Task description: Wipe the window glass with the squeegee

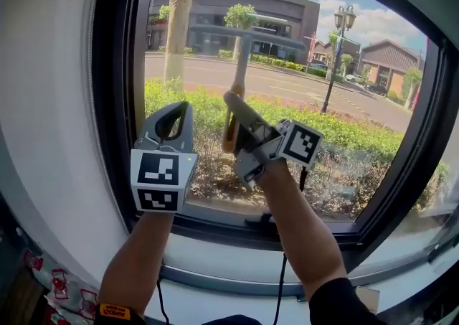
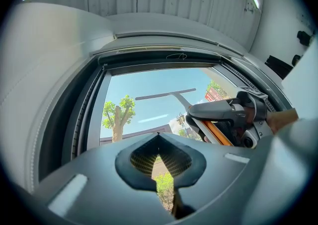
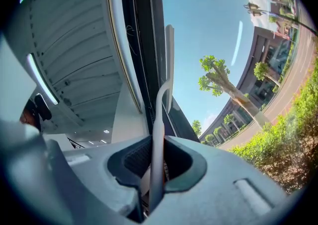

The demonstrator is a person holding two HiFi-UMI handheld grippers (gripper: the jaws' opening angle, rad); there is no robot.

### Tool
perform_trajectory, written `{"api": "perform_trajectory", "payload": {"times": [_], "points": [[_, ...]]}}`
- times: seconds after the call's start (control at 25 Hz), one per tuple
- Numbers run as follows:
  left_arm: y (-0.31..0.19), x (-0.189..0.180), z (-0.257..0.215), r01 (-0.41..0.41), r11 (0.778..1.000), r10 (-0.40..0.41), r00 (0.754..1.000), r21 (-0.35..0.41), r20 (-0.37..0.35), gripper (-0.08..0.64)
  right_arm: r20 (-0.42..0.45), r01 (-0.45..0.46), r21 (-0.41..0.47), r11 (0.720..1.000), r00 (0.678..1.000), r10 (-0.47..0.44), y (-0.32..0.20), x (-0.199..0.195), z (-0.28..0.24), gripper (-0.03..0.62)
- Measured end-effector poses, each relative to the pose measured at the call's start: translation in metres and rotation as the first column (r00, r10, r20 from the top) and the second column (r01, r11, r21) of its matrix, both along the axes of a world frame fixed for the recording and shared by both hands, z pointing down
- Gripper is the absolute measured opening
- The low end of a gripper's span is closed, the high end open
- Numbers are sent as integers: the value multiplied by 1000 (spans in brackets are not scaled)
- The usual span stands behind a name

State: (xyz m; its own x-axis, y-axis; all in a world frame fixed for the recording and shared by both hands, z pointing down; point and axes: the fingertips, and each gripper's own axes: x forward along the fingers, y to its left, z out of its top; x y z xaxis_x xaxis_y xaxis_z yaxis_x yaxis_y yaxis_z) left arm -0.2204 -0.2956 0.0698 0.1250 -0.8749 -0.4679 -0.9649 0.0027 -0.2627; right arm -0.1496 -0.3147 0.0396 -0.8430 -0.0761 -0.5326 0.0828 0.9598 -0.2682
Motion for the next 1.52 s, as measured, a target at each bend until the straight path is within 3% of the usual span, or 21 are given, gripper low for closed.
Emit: {"api": "perform_trajectory", "payload": {"times": [0.28, 0.68, 1.04, 1.52], "points": [[-7, -4, 45, 0, 999, 0, 1000, -46, -8, 11, -18, 5, -42, 999, 1000, -5, 10, -10, 44, 46], [-26, 14, 117, -23, 986, 12, 998, -168, -65, 12, -78, -35, -145, 989, 997, 23, 6, 13, 134, 50], [-35, 15, 190, -61, 959, 24, 991, -277, -133, 15, -93, -46, -227, 973, 995, 25, 11, 19, 199, 52], [-35, 22, 212, -75, 948, 34, 990, -308, -136, 15, -116, -54, -276, 960, 993, 22, 12, 25, 232, 52]]}}
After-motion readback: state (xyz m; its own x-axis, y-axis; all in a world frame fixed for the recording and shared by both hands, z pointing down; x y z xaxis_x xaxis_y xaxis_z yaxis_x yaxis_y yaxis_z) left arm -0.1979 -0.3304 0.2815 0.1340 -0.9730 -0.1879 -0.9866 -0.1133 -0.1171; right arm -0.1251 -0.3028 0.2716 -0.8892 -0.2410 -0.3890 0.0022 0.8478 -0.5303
